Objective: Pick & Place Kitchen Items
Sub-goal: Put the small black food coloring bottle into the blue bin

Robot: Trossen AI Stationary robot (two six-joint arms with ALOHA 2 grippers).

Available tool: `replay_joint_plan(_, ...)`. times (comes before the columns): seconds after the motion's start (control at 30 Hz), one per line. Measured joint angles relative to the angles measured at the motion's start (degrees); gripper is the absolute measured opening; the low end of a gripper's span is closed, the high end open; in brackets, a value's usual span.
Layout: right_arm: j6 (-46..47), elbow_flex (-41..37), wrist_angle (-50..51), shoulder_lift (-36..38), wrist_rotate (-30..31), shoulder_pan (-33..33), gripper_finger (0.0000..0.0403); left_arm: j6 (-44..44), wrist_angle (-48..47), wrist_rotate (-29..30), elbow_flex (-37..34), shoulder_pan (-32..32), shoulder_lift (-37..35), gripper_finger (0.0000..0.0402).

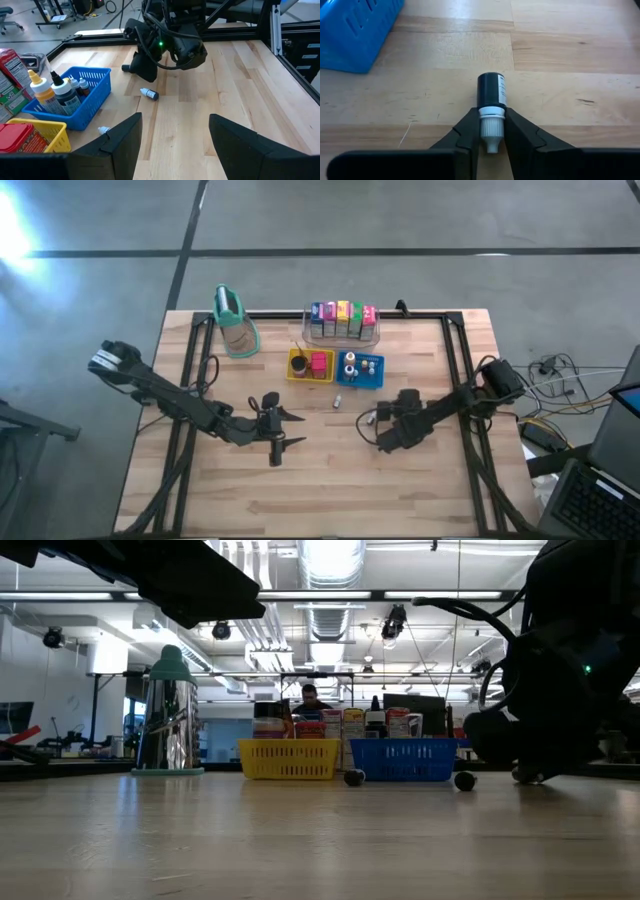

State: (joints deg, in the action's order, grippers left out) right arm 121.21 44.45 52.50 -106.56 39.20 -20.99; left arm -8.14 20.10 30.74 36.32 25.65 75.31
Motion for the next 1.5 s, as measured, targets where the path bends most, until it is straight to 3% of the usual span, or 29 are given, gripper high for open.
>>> replay_joint_plan(0.13,-2.6,0.0,0.2,0.7,-0.5,0.0,0.0064,0.0,0.0,0.0,0.0,0.0,0.0,0.0236)
replay_joint_plan(0.27,-8.9,-0.2,2.4,4.7,-5.8,0.1,0.0068,0.0,0.0,0.0,0.0,0.0,0.0,0.0236)
replay_joint_plan(0.37,-14.7,-0.3,6.5,10.1,-12.1,-0.1,0.0066,0.0,0.0,0.0,0.0,0.0,0.0,0.0236)
replay_joint_plan(0.5,-25.4,-0.3,10.0,19.4,-16.2,0.0,0.0067,0.0,-0.1,0.0,0.0,0.0,0.0,0.0236)
replay_joint_plan(0.8,-44.2,-0.1,7.6,41.0,-27.2,0.9,0.0066,0.0,-0.1,0.0,0.0,0.0,0.0,0.0236)
replay_joint_plan(1.0,-53.4,1.9,1.7,48.5,-33.5,0.9,0.0072,0.0,-0.2,0.0,0.0,0.0,0.0,0.0236)
replay_joint_plan(1.13,-59.0,5.2,-2.5,48.3,-36.3,0.9,0.0065,-0.2,-0.2,0.0,0.0,0.0,0.0,0.0236)
replay_joint_plan(1.3,-65.6,13.3,-2.1,41.9,-38.1,-0.1,0.0062,-4.3,-0.4,-0.4,0.0,0.0,0.0,0.0236)
replay_joint_plan(1.5,-69.8,26.1,4.8,29.2,-38.3,-3.2,0.0063,-11.3,-2.2,-12.5,0.0,-1.3,0.0,0.0236)
